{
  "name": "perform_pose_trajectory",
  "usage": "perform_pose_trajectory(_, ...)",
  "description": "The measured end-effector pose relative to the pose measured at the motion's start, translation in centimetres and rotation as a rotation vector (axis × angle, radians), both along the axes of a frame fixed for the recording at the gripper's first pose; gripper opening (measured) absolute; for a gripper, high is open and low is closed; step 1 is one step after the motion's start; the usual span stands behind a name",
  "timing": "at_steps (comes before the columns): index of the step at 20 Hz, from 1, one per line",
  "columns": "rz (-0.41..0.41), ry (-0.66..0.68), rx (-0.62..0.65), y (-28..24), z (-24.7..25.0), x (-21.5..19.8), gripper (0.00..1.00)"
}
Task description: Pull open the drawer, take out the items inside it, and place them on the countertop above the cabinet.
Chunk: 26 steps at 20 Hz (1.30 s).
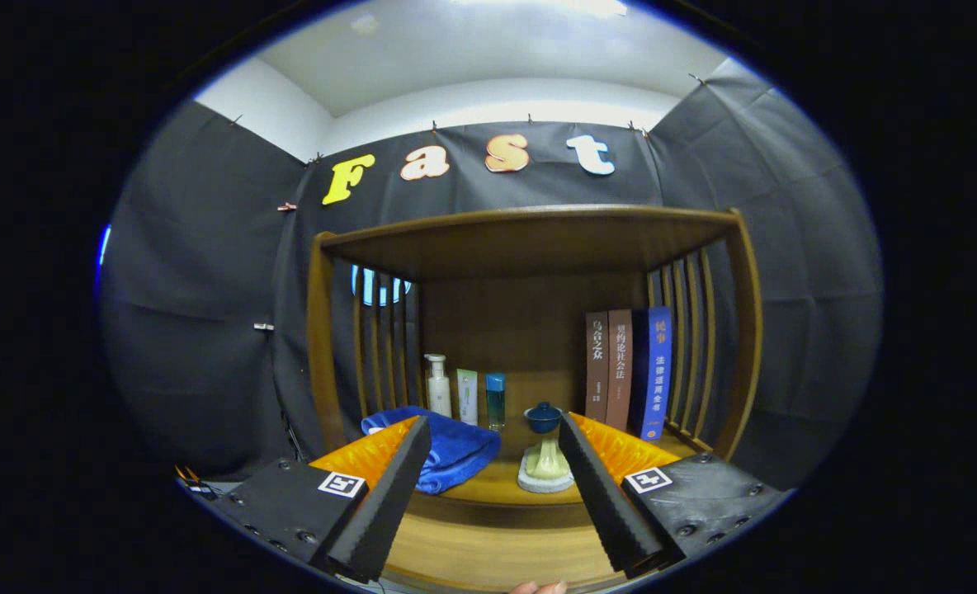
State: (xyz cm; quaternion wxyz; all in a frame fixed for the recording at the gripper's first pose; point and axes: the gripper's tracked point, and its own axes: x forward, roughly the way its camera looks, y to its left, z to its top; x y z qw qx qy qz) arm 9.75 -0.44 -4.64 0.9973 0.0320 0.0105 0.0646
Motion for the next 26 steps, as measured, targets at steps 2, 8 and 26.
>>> perform_pose_trajectory(2, 0.003, -0.018, 0.021, 0.6, -0.5, -3.6, 0.98)
perform_pose_trajectory(8, -0.059, 0.035, -0.013, -0.3, -7.4, -11.7, 0.99)
perform_pose_trajectory(26, -0.150, 0.205, -0.083, -1.3, -22.9, -7.7, 0.99)
